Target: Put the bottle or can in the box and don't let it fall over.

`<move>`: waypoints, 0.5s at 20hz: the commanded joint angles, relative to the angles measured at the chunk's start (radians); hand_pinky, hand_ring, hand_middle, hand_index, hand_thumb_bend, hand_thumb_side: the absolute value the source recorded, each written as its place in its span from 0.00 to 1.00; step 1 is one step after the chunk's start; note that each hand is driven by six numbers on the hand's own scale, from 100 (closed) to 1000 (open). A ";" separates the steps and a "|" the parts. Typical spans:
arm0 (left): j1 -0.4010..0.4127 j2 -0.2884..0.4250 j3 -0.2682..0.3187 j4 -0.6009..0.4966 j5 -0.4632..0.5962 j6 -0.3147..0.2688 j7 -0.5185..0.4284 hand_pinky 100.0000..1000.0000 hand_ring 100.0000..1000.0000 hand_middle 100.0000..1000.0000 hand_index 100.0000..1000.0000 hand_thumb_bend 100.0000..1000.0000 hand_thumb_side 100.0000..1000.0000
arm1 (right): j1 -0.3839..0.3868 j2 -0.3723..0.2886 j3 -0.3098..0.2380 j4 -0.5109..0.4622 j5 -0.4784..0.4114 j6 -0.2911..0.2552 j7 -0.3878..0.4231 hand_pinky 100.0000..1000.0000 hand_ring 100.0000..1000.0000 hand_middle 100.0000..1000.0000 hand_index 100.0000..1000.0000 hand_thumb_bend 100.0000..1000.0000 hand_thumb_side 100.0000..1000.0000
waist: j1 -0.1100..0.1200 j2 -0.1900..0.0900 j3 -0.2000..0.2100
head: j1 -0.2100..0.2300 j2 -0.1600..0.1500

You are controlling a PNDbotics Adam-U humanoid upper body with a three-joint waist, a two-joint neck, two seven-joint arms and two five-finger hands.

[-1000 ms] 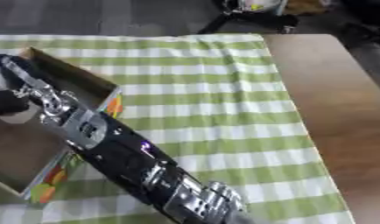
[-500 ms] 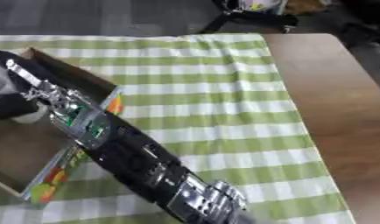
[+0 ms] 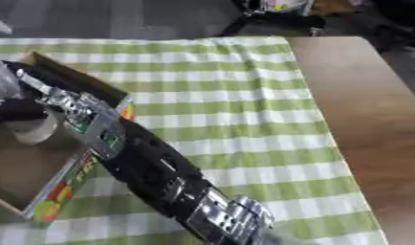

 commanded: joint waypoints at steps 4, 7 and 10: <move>0.003 0.019 0.003 -0.008 0.001 -0.001 -0.001 1.00 0.48 0.68 0.76 0.07 0.84 | -0.012 -0.012 -0.008 -0.037 0.004 -0.009 0.046 1.00 1.00 1.00 1.00 0.00 0.26 | 0.008 -0.024 -0.001 | 0.008 0.001; 0.004 0.018 0.004 -0.008 0.002 -0.001 0.000 1.00 0.48 0.68 0.76 0.07 0.84 | -0.011 -0.018 -0.004 -0.036 0.018 -0.016 0.084 1.00 1.00 1.00 1.00 0.00 0.15 | 0.008 -0.025 -0.003 | 0.010 0.003; 0.003 0.019 0.004 -0.009 0.003 -0.002 0.001 1.00 0.48 0.68 0.76 0.07 0.84 | -0.009 -0.020 -0.004 -0.029 0.024 -0.006 0.121 1.00 1.00 1.00 1.00 0.18 0.00 | 0.008 -0.027 -0.007 | 0.013 0.004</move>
